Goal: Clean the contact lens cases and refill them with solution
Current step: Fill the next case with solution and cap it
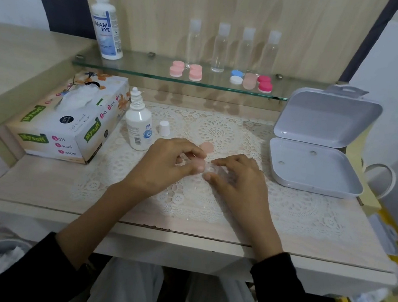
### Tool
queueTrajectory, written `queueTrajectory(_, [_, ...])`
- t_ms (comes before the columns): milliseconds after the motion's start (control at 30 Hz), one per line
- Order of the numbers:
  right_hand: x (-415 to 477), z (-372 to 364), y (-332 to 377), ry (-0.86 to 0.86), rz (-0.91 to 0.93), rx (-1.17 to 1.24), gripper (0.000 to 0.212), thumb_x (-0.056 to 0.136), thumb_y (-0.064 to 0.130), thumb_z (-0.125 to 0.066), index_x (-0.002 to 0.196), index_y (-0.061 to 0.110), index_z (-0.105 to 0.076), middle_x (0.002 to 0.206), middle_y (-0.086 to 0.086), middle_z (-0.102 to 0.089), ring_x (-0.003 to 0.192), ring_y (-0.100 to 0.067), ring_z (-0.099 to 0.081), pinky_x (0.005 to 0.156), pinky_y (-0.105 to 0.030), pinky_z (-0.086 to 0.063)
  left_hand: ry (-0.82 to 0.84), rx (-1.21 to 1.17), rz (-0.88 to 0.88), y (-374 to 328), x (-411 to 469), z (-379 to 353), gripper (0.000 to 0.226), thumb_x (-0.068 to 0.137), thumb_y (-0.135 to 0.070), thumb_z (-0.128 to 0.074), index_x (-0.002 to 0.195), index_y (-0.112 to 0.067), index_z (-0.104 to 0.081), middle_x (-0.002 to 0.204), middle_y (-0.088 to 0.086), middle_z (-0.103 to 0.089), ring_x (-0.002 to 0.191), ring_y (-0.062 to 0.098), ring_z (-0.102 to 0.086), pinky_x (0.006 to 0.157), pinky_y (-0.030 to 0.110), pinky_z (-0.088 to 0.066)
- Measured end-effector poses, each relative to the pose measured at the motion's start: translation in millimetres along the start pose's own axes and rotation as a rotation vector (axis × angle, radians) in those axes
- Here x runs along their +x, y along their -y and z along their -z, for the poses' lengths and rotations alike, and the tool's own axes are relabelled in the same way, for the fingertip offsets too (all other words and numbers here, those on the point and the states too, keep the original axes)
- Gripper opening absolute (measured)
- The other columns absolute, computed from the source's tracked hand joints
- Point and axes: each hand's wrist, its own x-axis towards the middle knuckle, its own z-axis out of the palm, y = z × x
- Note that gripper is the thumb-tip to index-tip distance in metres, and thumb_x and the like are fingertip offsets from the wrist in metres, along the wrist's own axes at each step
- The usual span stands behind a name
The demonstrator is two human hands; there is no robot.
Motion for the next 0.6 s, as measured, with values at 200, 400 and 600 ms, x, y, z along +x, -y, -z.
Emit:
queueTrajectory(200, [1.9,-0.2,1.8,0.005,-0.005,-0.007,0.027,0.082,0.04,-0.072,0.106,0.027,-0.071,0.103,0.01,-0.06,0.102,-0.01,-0.048,0.089,-0.035,-0.04,0.002,0.061,-0.017,3.0,0.9,1.8,0.023,0.079,-0.019,-0.075,0.102,-0.019,-0.072,0.1,-0.009,-0.07,0.089,0.001,-0.06,0.075,0.015,-0.046])
queueTrajectory(400, [0.5,-0.1,1.1,-0.002,0.003,-0.004,0.026,0.082,0.039,-0.072,0.105,0.027,-0.071,0.1,0.013,-0.057,0.099,-0.007,-0.046,0.087,-0.032,-0.038,0.038,0.045,-0.022,6.3,0.7,1.4,0.025,0.08,-0.013,-0.074,0.105,-0.018,-0.071,0.103,-0.009,-0.07,0.094,0.001,-0.061,0.08,0.014,-0.046])
queueTrajectory(600, [0.9,-0.6,1.2,0.002,0.005,0.001,0.024,0.082,0.038,-0.072,0.104,0.028,-0.071,0.1,0.013,-0.057,0.1,-0.008,-0.047,0.088,-0.034,-0.039,0.117,0.025,-0.012,5.0,1.2,2.3,0.031,0.084,-0.002,-0.066,0.111,-0.018,-0.068,0.111,-0.008,-0.068,0.103,-0.001,-0.058,0.089,0.011,-0.043])
